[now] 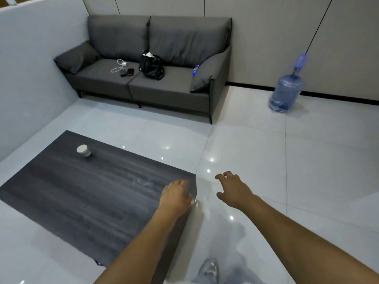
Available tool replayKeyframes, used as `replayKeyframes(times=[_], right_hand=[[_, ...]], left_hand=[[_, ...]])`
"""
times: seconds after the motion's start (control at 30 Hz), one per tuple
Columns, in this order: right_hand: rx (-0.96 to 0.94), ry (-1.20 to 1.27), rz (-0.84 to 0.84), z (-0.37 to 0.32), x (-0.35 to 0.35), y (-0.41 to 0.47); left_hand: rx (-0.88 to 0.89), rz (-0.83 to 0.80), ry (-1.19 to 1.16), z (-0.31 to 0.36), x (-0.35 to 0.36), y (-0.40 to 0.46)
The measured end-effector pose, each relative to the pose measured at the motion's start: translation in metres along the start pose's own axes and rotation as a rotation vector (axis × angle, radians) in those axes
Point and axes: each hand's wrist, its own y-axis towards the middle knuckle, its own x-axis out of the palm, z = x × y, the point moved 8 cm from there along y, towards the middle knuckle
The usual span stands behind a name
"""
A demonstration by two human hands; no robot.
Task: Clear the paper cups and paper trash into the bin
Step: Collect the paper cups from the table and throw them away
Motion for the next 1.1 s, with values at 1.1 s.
replayKeyframes(times=[1.1], right_hand=[[-0.577,-0.238,-0.203,-0.135,-0.254,0.679]], left_hand=[[-0.616,0.167,-0.219,-0.156,-0.231,0.551]])
